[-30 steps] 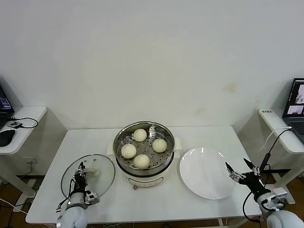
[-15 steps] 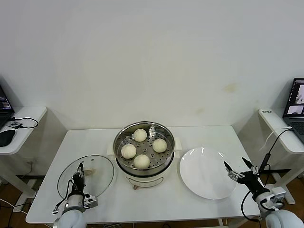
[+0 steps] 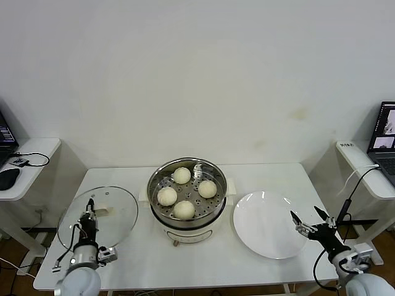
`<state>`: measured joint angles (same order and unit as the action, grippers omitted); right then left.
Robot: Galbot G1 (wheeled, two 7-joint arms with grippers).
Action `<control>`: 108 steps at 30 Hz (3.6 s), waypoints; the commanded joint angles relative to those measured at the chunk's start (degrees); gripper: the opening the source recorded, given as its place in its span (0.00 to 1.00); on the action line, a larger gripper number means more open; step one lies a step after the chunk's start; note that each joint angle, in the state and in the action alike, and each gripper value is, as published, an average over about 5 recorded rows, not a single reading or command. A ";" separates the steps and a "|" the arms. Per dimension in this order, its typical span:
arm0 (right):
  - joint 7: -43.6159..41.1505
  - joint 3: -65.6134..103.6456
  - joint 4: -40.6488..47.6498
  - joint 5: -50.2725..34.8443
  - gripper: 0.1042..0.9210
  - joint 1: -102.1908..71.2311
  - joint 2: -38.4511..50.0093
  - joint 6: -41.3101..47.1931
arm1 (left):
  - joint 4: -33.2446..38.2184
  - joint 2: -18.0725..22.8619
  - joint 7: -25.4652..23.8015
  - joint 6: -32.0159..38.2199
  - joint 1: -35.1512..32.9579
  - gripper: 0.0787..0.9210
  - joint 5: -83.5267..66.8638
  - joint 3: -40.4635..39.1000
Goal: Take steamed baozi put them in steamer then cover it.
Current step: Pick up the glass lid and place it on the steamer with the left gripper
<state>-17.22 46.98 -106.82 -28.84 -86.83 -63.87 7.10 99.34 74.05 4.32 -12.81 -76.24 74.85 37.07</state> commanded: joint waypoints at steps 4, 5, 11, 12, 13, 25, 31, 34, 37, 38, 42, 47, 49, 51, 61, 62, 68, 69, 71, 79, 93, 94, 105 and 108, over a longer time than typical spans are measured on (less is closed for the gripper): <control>0.17 0.28 -1.77 0.27 0.88 -1.39 -0.84 1.13 | 7.64 -4.26 -5.08 -2.97 1.76 0.07 1.62 3.12; 0.15 0.33 -1.80 0.34 0.88 -1.41 -0.92 1.08 | 7.60 -4.37 -5.45 -3.35 2.30 0.07 2.27 3.19; 0.00 0.60 -2.19 0.60 0.88 -1.68 -1.22 1.05 | 7.85 -5.91 -7.54 -3.83 4.33 0.07 3.49 2.90; -0.01 0.62 -2.21 0.70 0.88 -1.74 -1.25 1.05 | 8.29 -6.13 -7.96 -4.10 4.55 0.07 3.34 2.65; -0.04 0.65 -2.19 0.79 0.88 -1.80 -1.28 1.04 | 8.95 -6.31 -8.55 -4.48 4.77 0.07 3.13 2.20; -0.05 -0.01 -1.32 2.52 0.88 -0.32 -2.09 1.16 | 14.01 -3.59 -17.53 -8.00 9.42 0.07 5.20 -11.27; -0.16 -0.01 -0.17 3.18 0.88 0.40 -2.43 0.92 | 14.54 -2.07 -18.83 -15.06 11.44 0.07 7.62 -22.32; -0.22 -0.04 -0.02 3.48 0.88 0.46 -2.73 0.96 | 14.55 0.24 -20.33 -17.35 13.29 0.07 8.02 -25.08; -0.28 -0.38 0.41 3.96 0.88 0.83 -3.02 0.98 | 13.73 2.90 -21.72 -18.53 15.27 0.07 9.17 -26.72; -0.29 -0.52 0.56 4.12 0.88 0.99 -3.10 0.97 | 13.29 3.54 -21.91 -18.69 15.81 0.07 9.55 -27.15; -0.35 -0.97 0.86 4.72 0.88 1.41 -3.40 0.98 | 12.08 5.55 -23.04 -19.43 17.58 0.07 9.80 -28.75; -0.42 -1.40 1.07 5.21 0.88 1.50 -3.53 0.92 | 10.82 7.45 -23.63 -20.45 19.08 0.07 9.11 -30.52; -0.42 -1.47 1.12 5.25 0.88 1.56 -3.55 0.90 | 10.48 8.12 -23.54 -20.66 19.37 0.07 8.87 -31.10; -0.41 -1.49 1.15 5.26 0.88 1.63 -3.57 0.89 | 10.20 8.72 -23.47 -20.86 19.67 0.07 8.65 -31.68; -0.52 -1.54 1.54 5.64 0.88 1.83 -4.09 0.72 | 7.20 11.25 -22.98 -21.13 21.33 0.07 8.75 -34.46; -0.53 -1.55 1.56 5.69 0.88 1.85 -4.15 0.71 | 6.92 11.41 -22.89 -21.12 21.42 0.07 8.76 -34.57; -0.61 -1.45 1.72 5.76 0.88 1.89 -4.32 0.55 | 5.87 11.16 -21.85 -20.69 20.51 0.07 9.82 -34.72; -0.61 -1.44 1.78 5.76 0.88 1.91 -4.34 0.52 | 5.70 11.11 -21.69 -20.60 20.40 0.07 10.18 -34.70; -0.64 -1.44 1.92 5.77 0.88 1.93 -4.40 0.44 | 5.26 11.03 -21.41 -20.35 20.23 0.07 10.99 -34.69; -0.79 -1.24 2.07 5.96 0.88 1.67 -4.78 0.14 | 5.18 10.82 -22.07 -20.09 20.09 0.07 11.50 -35.78; -1.05 -0.78 2.06 6.25 0.88 0.99 -4.91 -0.13 | 4.03 10.49 -22.09 -19.64 20.64 0.07 12.43 -36.92; -1.07 -0.78 2.09 6.27 0.88 0.95 -4.95 -0.18 | 3.92 10.49 -22.13 -19.64 20.74 0.07 12.47 -36.98; -1.22 -0.75 2.27 6.35 0.88 0.86 -5.21 -0.43 | 2.63 10.46 -22.18 -19.47 21.65 0.07 12.84 -37.11; -1.25 -0.76 2.43 6.38 0.88 0.90 -5.23 -0.53 | 2.26 10.47 -22.17 -19.36 21.67 0.07 12.83 -37.10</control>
<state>-18.44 46.20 -104.52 -22.50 -85.95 -69.08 6.66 102.21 84.40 -17.81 -32.27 -54.69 87.46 0.16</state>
